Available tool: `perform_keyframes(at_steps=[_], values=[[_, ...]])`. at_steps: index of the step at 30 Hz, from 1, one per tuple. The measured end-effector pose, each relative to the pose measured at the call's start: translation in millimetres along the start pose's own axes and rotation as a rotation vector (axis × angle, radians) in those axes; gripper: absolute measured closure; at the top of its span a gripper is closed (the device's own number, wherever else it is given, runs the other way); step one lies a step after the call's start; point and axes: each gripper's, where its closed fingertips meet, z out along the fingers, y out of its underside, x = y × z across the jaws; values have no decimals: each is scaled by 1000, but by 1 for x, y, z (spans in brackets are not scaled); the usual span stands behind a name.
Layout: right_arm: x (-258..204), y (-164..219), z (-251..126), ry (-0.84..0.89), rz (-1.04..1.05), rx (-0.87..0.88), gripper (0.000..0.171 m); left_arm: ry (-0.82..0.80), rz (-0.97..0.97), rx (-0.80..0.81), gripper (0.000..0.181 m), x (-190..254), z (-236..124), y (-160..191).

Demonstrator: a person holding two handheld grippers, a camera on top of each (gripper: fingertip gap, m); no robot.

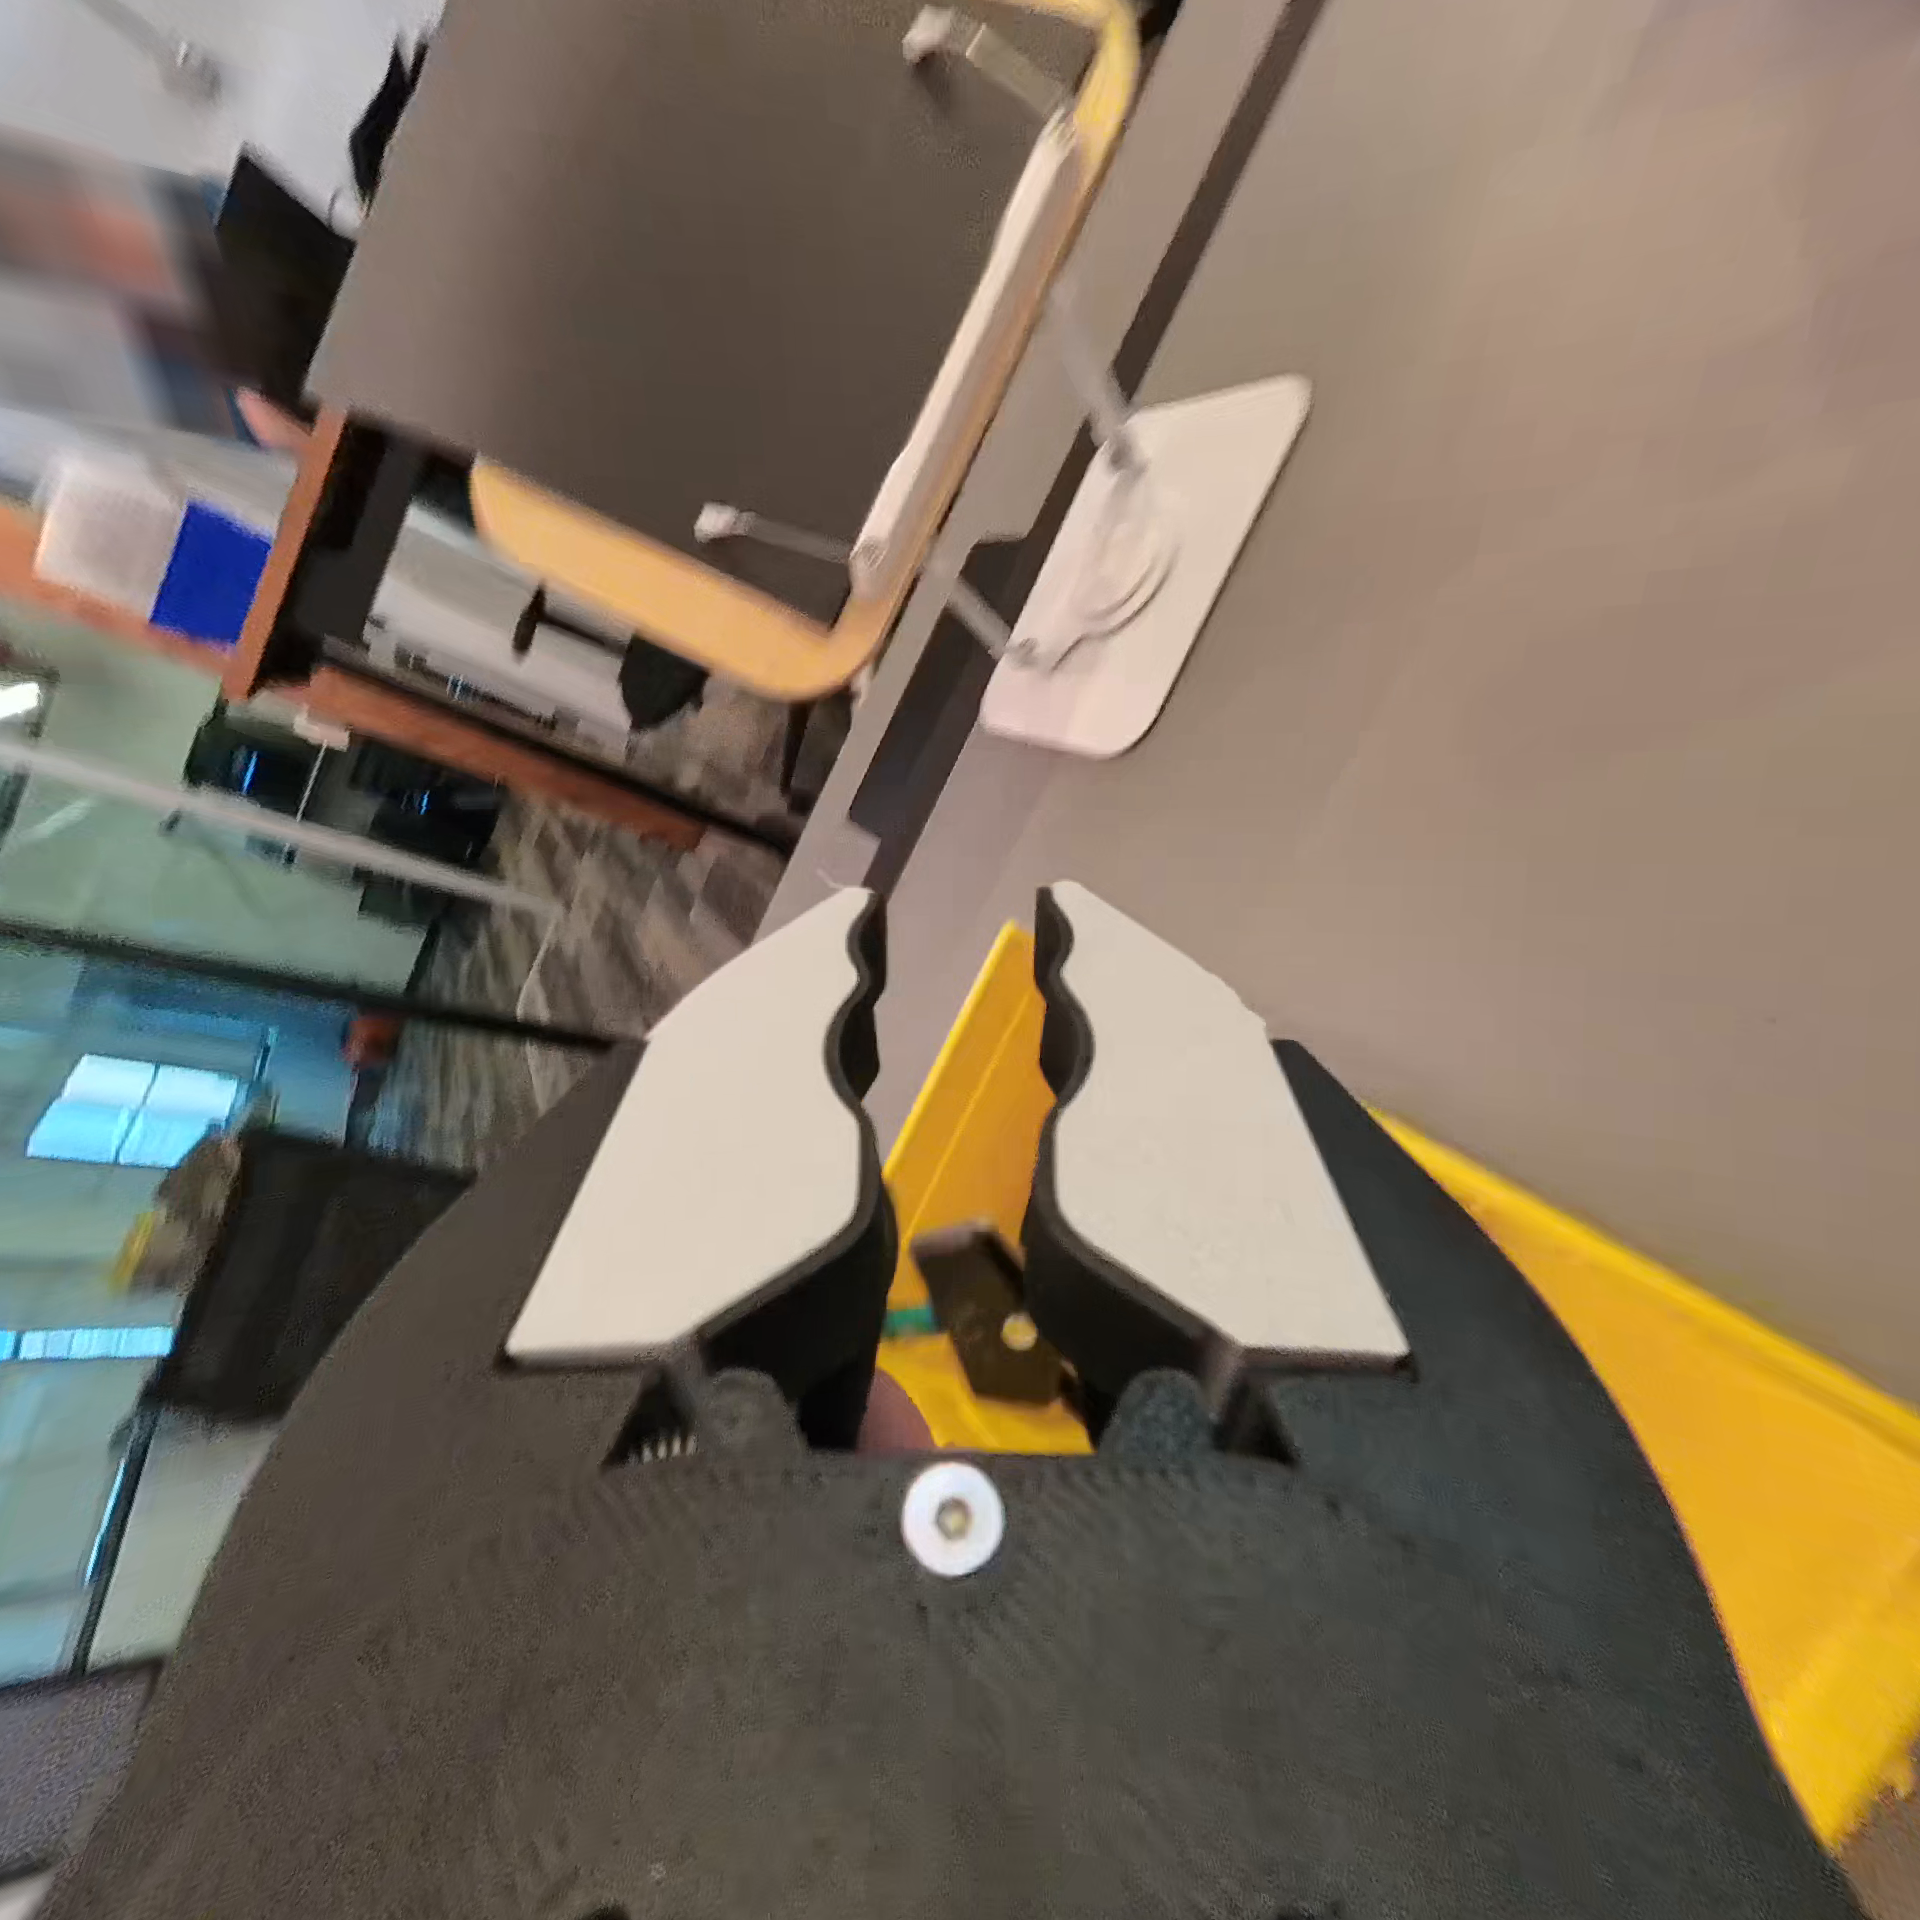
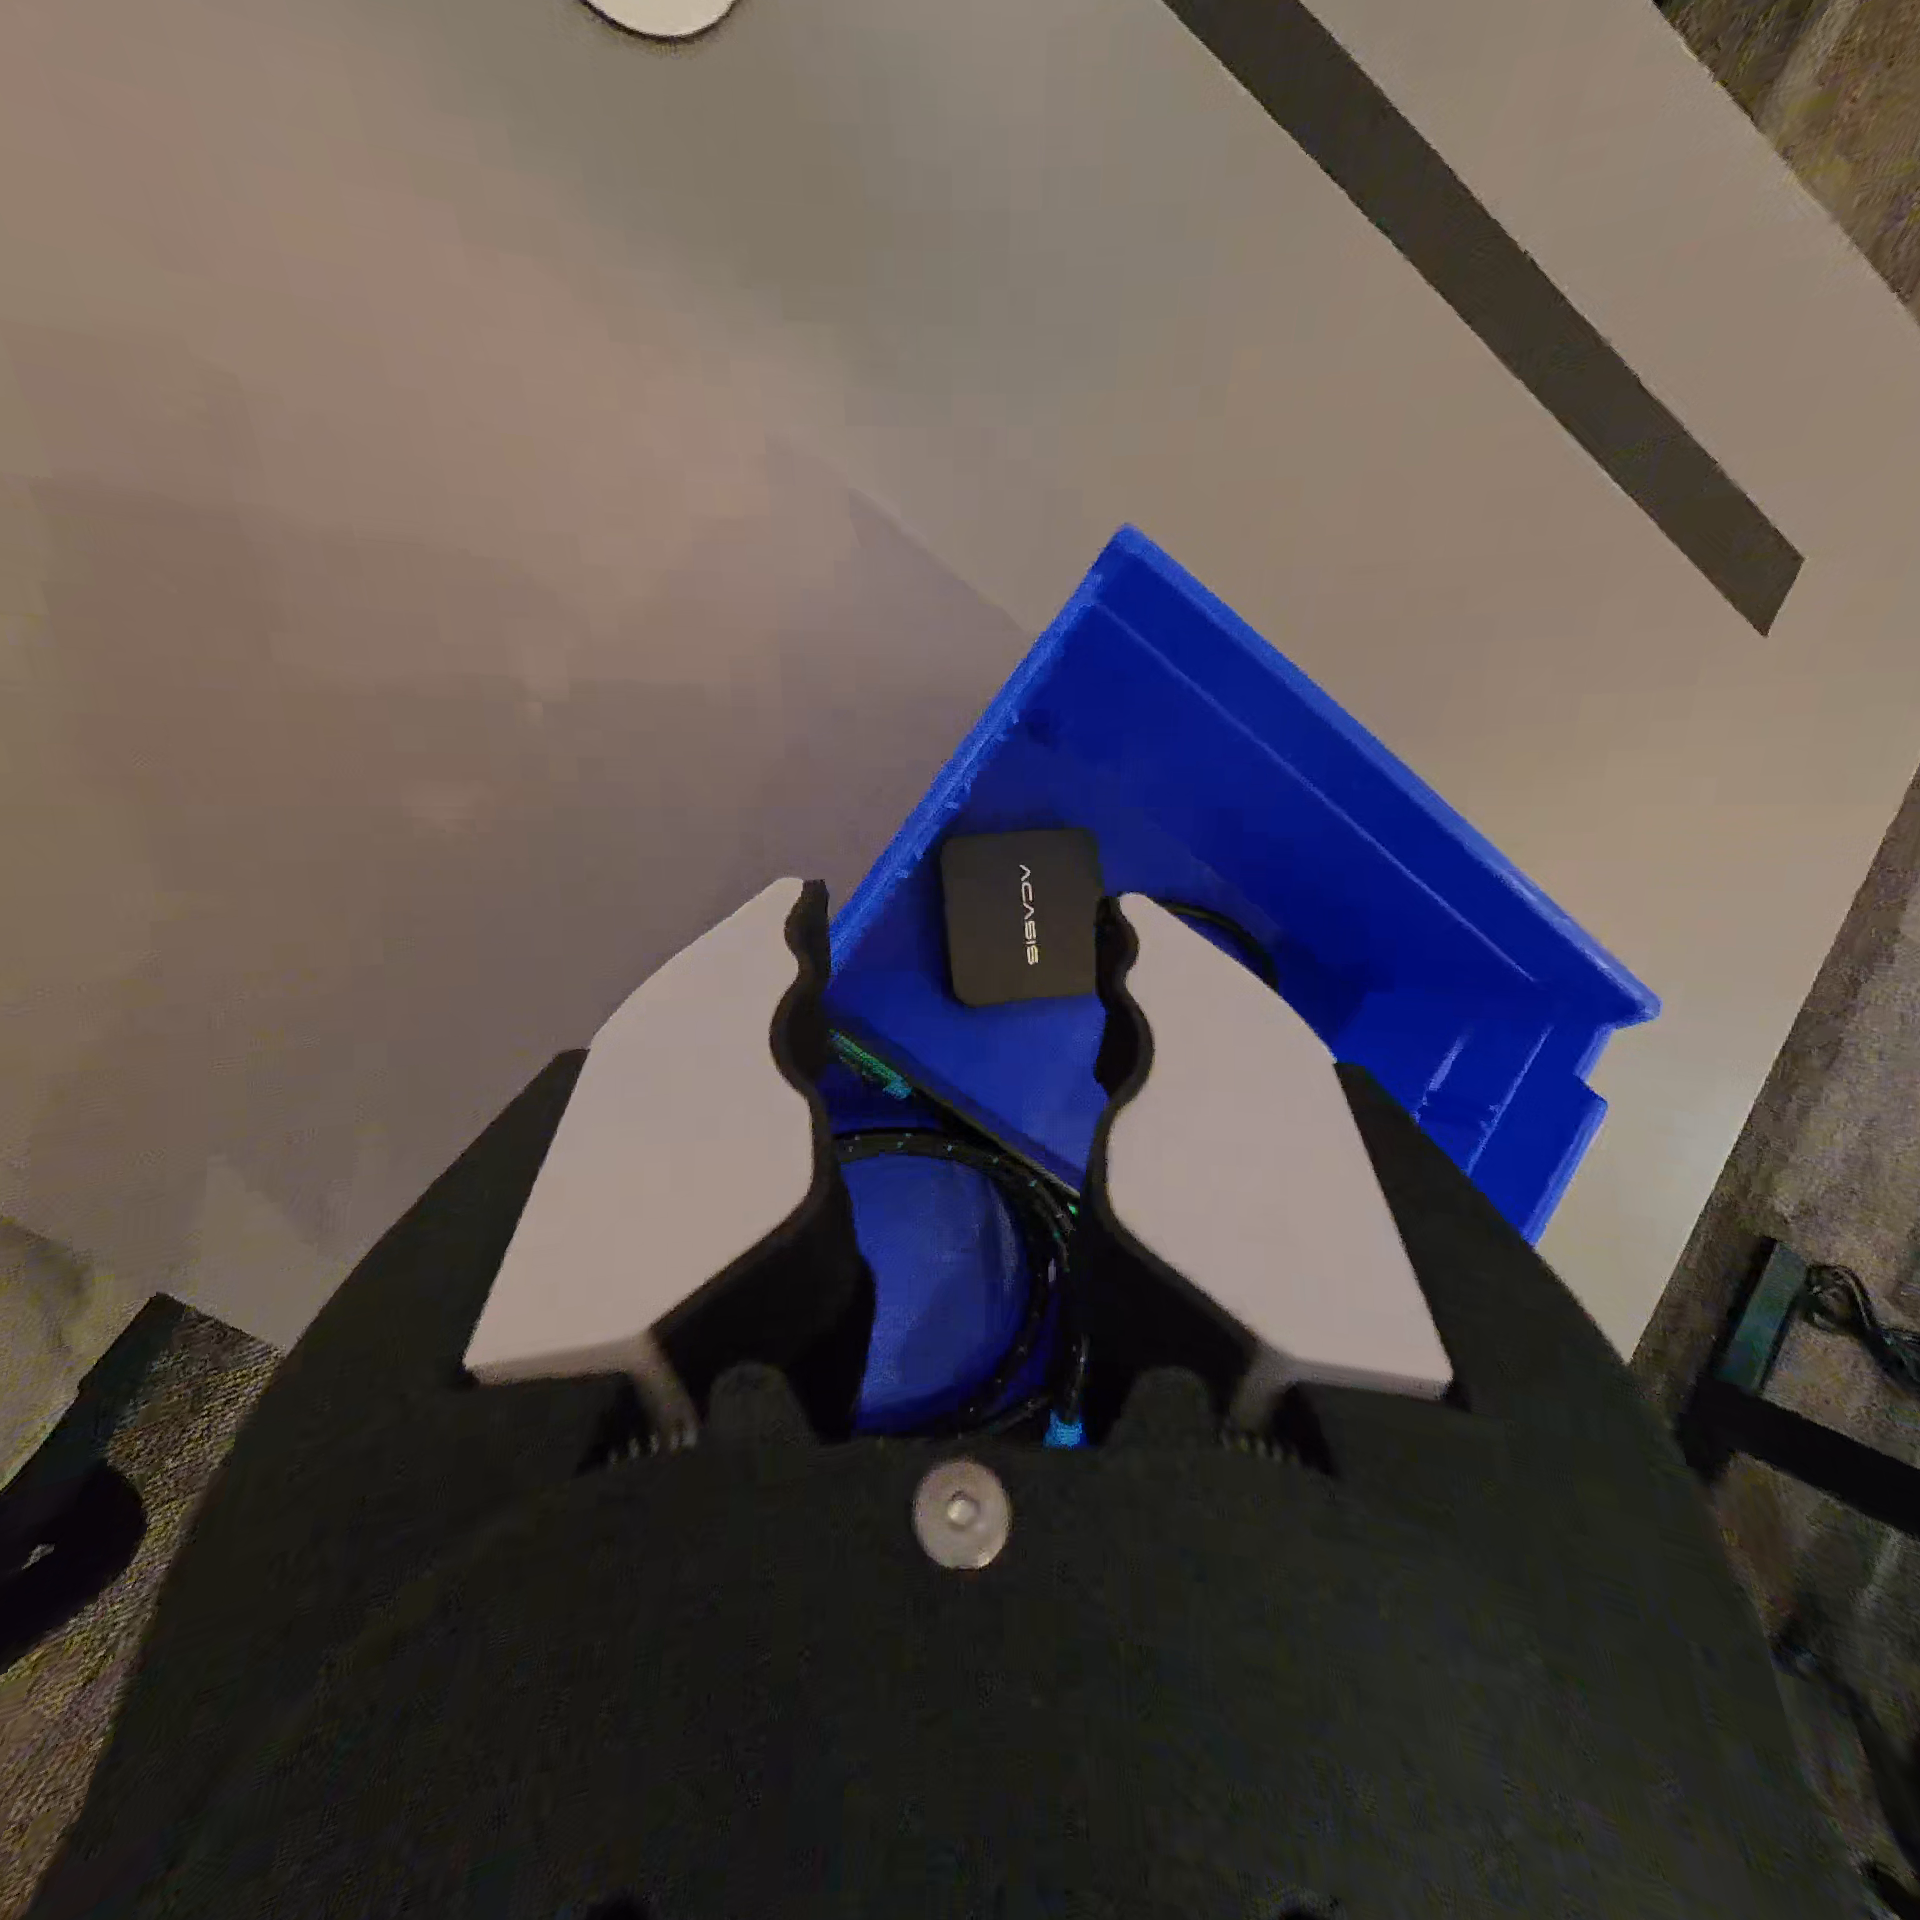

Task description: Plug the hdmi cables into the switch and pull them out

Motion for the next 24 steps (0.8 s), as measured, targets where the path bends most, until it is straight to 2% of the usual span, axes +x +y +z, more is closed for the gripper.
perform_keyframes(at_steps=[6, 10, 13, 16, 24], values=[[-26, -17, -31, 10, -62, 120, 128, -100, -151, -285, 142, -49, -8, 108], [-40, -23, -40, 3, -95, 158, 128, 18, -267, -377, 135, -26, 13, 150], [-51, -28, -45, -7, -123, 180, 130, 38, -197, -462, 122, -16, 32, 173], [-59, -31, -48, -18, -141, 191, 130, 102, -242, -475, 116, -7, 52, 183], [-74, -34, -50, -56, -150, 227, 130, 194, -334, -662, 112, 10, 84, 229]])
